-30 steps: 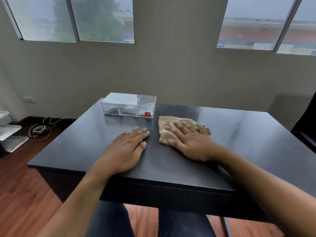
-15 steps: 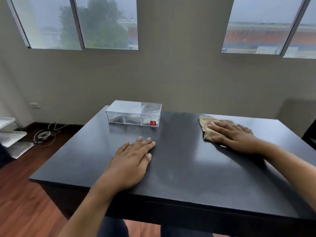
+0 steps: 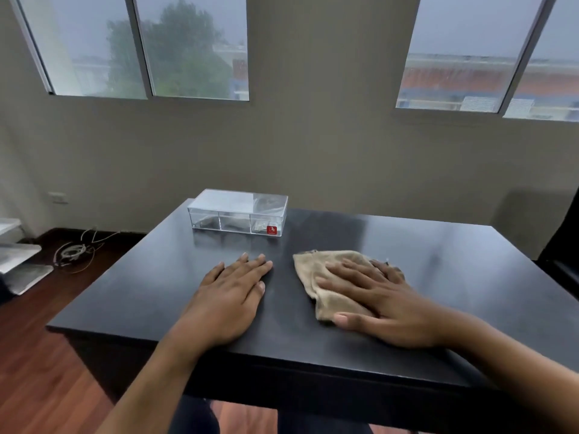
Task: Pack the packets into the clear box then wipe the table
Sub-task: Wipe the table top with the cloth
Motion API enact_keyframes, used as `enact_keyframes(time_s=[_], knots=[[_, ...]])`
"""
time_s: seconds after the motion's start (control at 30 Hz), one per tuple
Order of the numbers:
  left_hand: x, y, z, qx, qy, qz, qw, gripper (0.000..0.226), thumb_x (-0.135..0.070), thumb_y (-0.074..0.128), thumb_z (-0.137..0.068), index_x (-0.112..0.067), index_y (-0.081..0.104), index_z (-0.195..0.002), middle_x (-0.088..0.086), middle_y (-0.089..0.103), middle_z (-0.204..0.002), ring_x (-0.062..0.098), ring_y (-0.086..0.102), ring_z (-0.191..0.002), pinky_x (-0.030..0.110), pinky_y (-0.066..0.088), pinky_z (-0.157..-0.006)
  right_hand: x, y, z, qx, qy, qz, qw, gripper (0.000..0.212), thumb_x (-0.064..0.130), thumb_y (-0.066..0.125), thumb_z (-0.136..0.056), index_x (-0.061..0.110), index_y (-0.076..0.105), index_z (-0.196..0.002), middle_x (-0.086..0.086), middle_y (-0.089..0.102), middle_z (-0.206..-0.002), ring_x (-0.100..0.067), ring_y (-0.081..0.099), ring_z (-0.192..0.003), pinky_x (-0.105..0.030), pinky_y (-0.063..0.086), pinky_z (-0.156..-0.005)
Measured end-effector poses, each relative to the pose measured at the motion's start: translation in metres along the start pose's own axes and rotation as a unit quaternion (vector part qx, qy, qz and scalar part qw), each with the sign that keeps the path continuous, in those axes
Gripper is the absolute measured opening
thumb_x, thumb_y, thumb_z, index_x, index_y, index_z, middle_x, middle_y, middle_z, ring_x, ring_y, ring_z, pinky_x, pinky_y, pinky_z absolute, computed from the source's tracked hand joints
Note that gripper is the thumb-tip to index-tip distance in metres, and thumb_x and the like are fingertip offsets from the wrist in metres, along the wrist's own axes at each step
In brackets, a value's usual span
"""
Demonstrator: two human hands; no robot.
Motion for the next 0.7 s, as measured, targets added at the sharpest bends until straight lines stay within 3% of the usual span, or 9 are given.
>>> enact_keyframes(time_s=[0.1, 0.23, 0.37, 0.5, 0.7], knots=[[0.001, 0.003, 0.000, 0.000, 0.001, -0.004, 1.000, 0.050, -0.041, 0.025, -0.108, -0.046, 0.022, -0.157, -0.029, 0.010, -0.165, -0.007, -0.002, -0.152, 0.030, -0.006, -0.126, -0.026, -0.013, 0.039, 0.015, -0.033, -0.057, 0.998, 0.052, 0.065, 0.037, -0.101, 0.064, 0.021, -0.151, 0.039, 0.008, -0.163, 0.007, -0.008, -0.153, -0.035, -0.010, -0.123], [0.002, 0.003, -0.001, 0.005, -0.004, -0.007, 1.000, 0.050, -0.041, 0.023, -0.108, -0.046, 0.019, -0.158, -0.030, 0.006, -0.165, -0.008, -0.005, -0.151, 0.032, -0.007, -0.126, -0.104, -0.021, 0.035, 0.004, 0.102, -0.002, 0.995, 0.058, 0.084, 0.017, -0.088, 0.076, 0.005, -0.143, 0.040, 0.002, -0.162, 0.013, -0.012, -0.149, -0.040, -0.004, -0.127], [0.000, 0.004, -0.002, 0.009, -0.001, -0.005, 1.000, 0.051, -0.042, 0.021, -0.108, -0.045, 0.017, -0.158, -0.030, 0.005, -0.165, -0.009, -0.007, -0.151, 0.032, -0.007, -0.126, -0.166, -0.030, -0.019, -0.024, 0.234, 0.002, 0.972, 0.065, 0.096, 0.007, -0.075, 0.081, 0.003, -0.138, 0.030, -0.001, -0.167, -0.002, -0.011, -0.155, -0.045, -0.008, -0.125], [0.001, 0.004, 0.000, 0.011, -0.006, -0.006, 1.000, 0.051, -0.042, 0.020, -0.108, -0.046, 0.016, -0.159, -0.030, 0.004, -0.165, -0.009, -0.008, -0.151, 0.033, -0.007, -0.126, -0.158, -0.032, -0.089, -0.028, 0.275, -0.010, 0.961, 0.075, 0.088, 0.015, -0.084, 0.062, 0.003, -0.153, 0.017, -0.001, -0.171, -0.019, -0.007, -0.158, -0.052, -0.009, -0.124], [-0.005, 0.004, 0.003, -0.007, -0.029, -0.007, 1.000, 0.051, -0.042, 0.021, -0.107, -0.046, 0.015, -0.158, -0.030, 0.006, -0.166, -0.007, -0.007, -0.152, 0.035, -0.007, -0.126, -0.124, -0.036, -0.135, -0.032, 0.275, -0.044, 0.960, 0.072, 0.079, 0.020, -0.094, 0.051, 0.005, -0.158, 0.011, -0.003, -0.172, -0.024, -0.006, -0.158, -0.051, -0.010, -0.122]])
Point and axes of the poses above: each hand's wrist, its own z-axis away from the middle knuckle, its own y-axis out of the palm, x = y × z, the point moved 2 cm from there along -z, towards the middle knuckle
